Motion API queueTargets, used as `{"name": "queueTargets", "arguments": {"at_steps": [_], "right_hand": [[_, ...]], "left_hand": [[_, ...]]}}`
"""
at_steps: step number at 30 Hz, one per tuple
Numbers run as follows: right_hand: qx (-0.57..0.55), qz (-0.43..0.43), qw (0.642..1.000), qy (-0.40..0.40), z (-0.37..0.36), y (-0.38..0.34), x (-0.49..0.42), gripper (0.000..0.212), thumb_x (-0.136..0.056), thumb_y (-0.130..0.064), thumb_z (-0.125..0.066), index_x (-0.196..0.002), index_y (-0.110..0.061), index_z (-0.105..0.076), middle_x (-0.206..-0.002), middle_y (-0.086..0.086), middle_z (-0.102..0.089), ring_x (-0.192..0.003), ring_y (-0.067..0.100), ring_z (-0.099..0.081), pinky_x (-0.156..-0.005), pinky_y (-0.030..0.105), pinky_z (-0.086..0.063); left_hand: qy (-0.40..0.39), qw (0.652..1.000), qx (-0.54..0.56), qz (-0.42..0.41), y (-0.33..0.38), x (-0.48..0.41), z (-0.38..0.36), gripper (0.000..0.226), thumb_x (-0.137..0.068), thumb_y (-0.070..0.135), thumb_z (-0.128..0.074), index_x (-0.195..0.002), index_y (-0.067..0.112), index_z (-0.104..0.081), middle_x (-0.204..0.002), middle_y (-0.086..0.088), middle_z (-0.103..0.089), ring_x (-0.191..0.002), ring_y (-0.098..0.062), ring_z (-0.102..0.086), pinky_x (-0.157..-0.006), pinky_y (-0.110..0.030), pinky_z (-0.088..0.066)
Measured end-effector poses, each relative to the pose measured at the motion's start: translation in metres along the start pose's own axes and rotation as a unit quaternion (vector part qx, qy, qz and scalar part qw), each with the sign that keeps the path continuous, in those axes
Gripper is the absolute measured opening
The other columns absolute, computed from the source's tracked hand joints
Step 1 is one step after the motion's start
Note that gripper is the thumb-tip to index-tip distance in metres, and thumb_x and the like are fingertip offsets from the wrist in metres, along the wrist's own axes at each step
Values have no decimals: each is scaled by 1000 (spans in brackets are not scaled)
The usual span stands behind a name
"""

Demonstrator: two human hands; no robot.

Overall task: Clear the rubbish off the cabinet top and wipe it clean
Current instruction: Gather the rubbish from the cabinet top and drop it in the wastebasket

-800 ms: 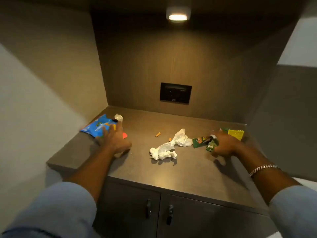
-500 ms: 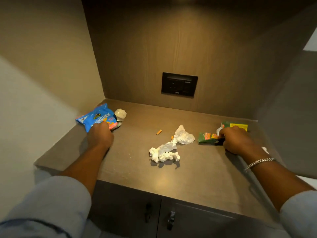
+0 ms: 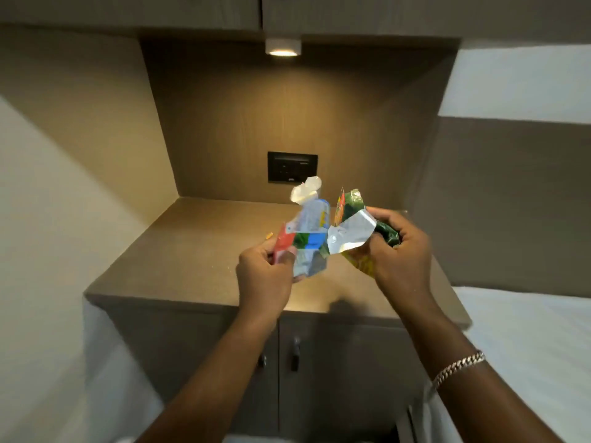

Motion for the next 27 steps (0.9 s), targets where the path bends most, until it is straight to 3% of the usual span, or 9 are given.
{"name": "queueTargets", "arguments": {"at_steps": [2, 4, 6, 10, 13, 16, 18, 22, 27], "right_hand": [[-44, -41, 998, -27, 15, -2, 43, 24, -87, -15, -65, -99, -36, -71, -92, -20, -72, -88, -2, -67, -64, 13, -55], [-40, -86, 994, -57, 34, 8, 88, 25, -91, -30, -62, -95, -54, -65, -94, -32, -69, -94, -7, -64, -68, 11, -55], [-45, -135, 987, -77, 50, 31, 130, 28, -93, -32, -56, -96, -59, -63, -100, -35, -68, -99, -8, -63, -75, 11, -54], [-55, -274, 956, -91, 72, 123, 200, 24, -94, -29, -55, -113, -38, -66, -112, -10, -72, -104, 8, -67, -88, 30, -56], [-41, -378, 921, -91, 79, 216, 249, 25, -95, -22, -53, -113, -30, -68, -116, 1, -71, -106, 19, -67, -97, 45, -52], [-8, -455, 886, -88, 89, 326, 300, 25, -94, -23, -54, -93, -40, -73, -109, 4, -73, -100, 19, -70, -92, 42, -56], [-11, -499, 863, -72, 96, 399, 338, 18, -92, -29, -57, -94, -36, -73, -104, 6, -75, -97, 22, -71, -87, 41, -58], [20, -553, 831, -63, 108, 538, 410, 19, -96, -26, -51, -103, -26, -69, -105, 10, -73, -97, 25, -70, -87, 45, -57], [-20, -597, 801, -53, 116, 635, 467, 15, -90, -24, -62, -99, -33, -69, -103, 2, -73, -96, 21, -69, -84, 43, -57]], "left_hand": [[-40, 999, 8, 30, -15, 47, -12, 16, -88, 8, -65, -102, 10, -75, -87, -7, -77, -78, -20, -76, -61, -35, -64], [-85, 993, 32, 70, -37, 95, -25, 13, -90, 8, -64, -96, 12, -75, -88, -6, -77, -79, -19, -76, -58, -26, -62], [-128, 983, 60, 121, -65, 136, -40, 15, -91, 8, -63, -91, 18, -74, -91, -9, -77, -83, -22, -75, -61, -27, -62], [-152, 957, 68, 237, -155, 194, -69, 13, -92, 8, -61, -89, 16, -72, -94, -16, -75, -81, -25, -74, -64, -35, -64], [-129, 932, 49, 336, -255, 229, -85, 17, -92, 7, -60, -105, 1, -70, -101, -23, -73, -87, -33, -73, -62, -31, -64], [-121, 892, 44, 433, -377, 257, -108, 23, -92, 7, -60, -114, 3, -66, -110, -22, -72, -94, -34, -72, -75, -42, -64], [-116, 866, 56, 483, -459, 270, -122, 31, -92, 7, -60, -122, 6, -62, -120, -23, -67, -104, -37, -69, -83, -50, -61], [-77, 825, 112, 548, -600, 292, -150, 42, -90, 14, -64, -131, 12, -55, -125, -20, -64, -107, -34, -67, -63, -36, -63], [-134, 796, 99, 582, -689, 318, -169, 45, -91, 41, -57, -135, 29, -49, -126, -9, -62, -111, -28, -62, -88, -47, -55]]}}
Point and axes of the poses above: each hand's wrist, its own x-axis away from the middle knuckle, its own z-axis out of the back of the hand, y = z × x, the point moved 9 cm from there along -x, towards the middle knuckle
